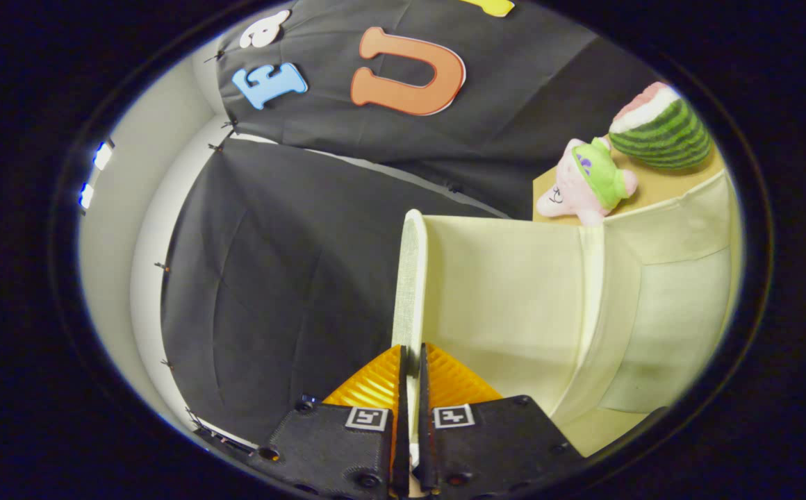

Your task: Open the storage box then place both shoes into the box .Put the left shoe in first, then the right shoe, with the right side of both shoes facing outward in a uniform manner.

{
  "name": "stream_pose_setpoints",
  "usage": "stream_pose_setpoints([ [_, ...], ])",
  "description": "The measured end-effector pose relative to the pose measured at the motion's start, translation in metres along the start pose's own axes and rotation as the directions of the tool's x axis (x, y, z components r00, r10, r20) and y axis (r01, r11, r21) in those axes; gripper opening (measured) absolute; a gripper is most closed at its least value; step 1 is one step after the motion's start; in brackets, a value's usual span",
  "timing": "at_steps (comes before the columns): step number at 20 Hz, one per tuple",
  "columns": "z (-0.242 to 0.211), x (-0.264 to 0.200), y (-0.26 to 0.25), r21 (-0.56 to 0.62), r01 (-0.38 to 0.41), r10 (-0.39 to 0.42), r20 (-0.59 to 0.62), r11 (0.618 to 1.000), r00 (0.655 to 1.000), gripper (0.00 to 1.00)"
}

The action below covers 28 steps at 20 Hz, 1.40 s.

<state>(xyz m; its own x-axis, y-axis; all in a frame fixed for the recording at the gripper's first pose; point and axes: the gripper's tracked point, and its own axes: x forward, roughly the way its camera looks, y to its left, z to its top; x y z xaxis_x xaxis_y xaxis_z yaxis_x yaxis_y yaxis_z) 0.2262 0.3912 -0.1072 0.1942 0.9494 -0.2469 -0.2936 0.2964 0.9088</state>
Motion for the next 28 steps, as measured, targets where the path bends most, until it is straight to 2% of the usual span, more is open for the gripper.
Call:
stream_pose_setpoints([
  [1,-0.003,-0.004,-0.011,-0.023,0.051,-0.051,-0.007,0.998,0.999,0.14],
  [3,-0.001,-0.006,-0.033,-0.066,0.184,-0.183,0.016,0.981,0.983,0.53],
  [5,0.0,-0.011,-0.042,-0.064,0.226,-0.225,0.025,0.972,0.974,0.91],
  [6,0.001,-0.019,-0.047,-0.062,0.252,-0.252,0.013,0.966,0.968,1.0],
  [12,0.008,-0.072,-0.085,-0.097,0.386,-0.385,0.031,0.917,0.922,1.0],
  [17,0.013,-0.146,-0.121,-0.148,0.515,-0.513,0.055,0.844,0.857,1.0],
  [20,0.014,-0.195,-0.156,-0.195,0.619,-0.611,0.107,0.761,0.785,1.0],
  [24,-0.003,-0.254,-0.213,-0.246,0.736,-0.744,0.08,0.63,0.663,1.0],
  [28,-0.018,-0.319,-0.277,-0.26,0.854,-0.879,0.038,0.45,0.475,1.0],
])
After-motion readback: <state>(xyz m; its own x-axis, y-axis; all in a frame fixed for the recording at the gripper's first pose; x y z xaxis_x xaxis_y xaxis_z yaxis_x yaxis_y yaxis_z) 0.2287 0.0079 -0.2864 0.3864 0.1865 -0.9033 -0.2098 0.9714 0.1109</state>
